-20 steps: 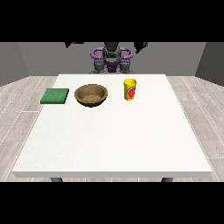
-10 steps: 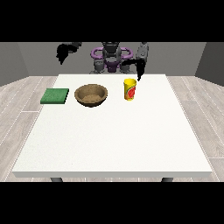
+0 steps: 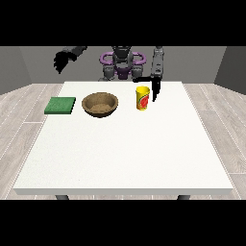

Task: Pick the cup and pour the ball into the bowl, then pick the bowl and place it on the pad

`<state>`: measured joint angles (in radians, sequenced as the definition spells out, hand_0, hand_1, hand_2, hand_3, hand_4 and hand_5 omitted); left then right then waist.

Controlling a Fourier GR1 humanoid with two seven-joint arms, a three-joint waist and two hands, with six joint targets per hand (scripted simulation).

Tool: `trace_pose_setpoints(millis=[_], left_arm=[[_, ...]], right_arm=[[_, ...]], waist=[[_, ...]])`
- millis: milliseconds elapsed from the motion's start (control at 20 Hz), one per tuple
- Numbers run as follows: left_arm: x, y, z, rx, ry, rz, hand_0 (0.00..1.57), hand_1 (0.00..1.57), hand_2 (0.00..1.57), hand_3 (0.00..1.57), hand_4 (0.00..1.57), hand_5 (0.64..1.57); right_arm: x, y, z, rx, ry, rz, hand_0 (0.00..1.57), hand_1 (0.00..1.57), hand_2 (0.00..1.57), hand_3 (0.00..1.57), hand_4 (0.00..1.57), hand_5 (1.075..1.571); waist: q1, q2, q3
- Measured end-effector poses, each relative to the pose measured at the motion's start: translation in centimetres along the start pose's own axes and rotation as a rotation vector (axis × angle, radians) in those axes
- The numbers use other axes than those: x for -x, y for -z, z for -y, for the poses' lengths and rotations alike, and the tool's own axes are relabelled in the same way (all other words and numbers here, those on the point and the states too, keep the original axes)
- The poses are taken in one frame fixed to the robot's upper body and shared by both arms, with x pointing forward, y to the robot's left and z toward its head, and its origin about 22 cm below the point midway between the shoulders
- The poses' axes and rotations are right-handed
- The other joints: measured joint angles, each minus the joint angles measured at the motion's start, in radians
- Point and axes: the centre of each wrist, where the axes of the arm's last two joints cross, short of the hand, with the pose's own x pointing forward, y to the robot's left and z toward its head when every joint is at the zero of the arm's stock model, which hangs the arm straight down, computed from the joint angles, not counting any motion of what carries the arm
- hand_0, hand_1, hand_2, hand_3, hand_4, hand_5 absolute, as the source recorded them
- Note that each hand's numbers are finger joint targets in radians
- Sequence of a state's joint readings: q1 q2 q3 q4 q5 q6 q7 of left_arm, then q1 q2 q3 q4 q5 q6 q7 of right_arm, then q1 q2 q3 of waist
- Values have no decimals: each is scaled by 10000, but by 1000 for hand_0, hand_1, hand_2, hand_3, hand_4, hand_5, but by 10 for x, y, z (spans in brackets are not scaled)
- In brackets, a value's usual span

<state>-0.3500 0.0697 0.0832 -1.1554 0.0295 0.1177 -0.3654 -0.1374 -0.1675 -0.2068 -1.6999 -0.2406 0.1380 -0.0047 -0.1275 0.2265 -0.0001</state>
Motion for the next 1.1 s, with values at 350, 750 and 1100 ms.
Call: trace_pose_setpoints(millis=[350,750,1100], left_arm=[[37,-5,9,-83,-70,-389,0,0,0,0,363,1464],[55,1,-6,-839,1107,16,1265,1265,1571,1571,1335,1483],[58,9,-6,-1303,2382,14,1276,1276,1571,1571,1391,1436]], right_arm=[[8,-2,14,-78,41,-335,0,0,0,0,675,1564],[-18,10,20,-454,-34,314,0,0,0,74,642,1568],[-30,12,53,-507,55,112,0,0,0,269,640,1568]], waist=[[-115,-197,-3],[-726,422,8],[-925,166,25]])
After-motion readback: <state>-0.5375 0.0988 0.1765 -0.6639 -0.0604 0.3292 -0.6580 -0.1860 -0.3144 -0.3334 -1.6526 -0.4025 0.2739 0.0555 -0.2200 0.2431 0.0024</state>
